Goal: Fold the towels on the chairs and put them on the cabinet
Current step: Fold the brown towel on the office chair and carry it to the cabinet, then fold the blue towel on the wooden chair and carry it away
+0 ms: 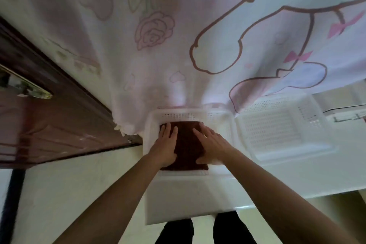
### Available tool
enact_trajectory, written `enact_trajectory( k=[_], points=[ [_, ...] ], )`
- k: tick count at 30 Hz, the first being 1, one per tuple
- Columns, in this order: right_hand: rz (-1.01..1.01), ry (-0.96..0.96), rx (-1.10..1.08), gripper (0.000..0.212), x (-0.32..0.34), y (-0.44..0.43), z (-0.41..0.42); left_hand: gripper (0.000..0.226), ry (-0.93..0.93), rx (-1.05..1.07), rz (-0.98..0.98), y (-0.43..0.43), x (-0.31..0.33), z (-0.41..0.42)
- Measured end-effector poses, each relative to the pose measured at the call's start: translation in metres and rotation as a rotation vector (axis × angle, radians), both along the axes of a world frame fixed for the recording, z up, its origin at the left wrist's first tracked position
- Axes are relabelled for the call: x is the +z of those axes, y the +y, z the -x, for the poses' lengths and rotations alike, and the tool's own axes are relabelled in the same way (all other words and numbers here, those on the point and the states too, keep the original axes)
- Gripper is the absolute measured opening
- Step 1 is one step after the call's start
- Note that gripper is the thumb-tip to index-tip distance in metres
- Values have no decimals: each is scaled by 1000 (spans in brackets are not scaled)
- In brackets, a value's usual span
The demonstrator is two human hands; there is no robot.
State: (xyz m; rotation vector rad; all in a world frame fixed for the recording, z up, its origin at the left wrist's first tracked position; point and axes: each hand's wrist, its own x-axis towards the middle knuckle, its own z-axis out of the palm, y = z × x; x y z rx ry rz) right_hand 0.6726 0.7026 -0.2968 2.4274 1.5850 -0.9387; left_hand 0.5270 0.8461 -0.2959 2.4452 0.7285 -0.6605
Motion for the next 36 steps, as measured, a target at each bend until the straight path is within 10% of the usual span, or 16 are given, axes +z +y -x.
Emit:
enact_trajectory(
  k=[11, 21, 36],
  points=[
    [-703, -288, 113, 72, 99, 11, -17, 59, -482, 376, -721, -25, 125, 46],
    [-992, -116, 525, 73, 161, 13, 51, 65, -203, 926, -1017, -162, 207, 143],
    [-1237, 354, 1262, 77, 299, -251, 471, 69, 352, 1725, -1443, -623, 332, 445]
  ],
)
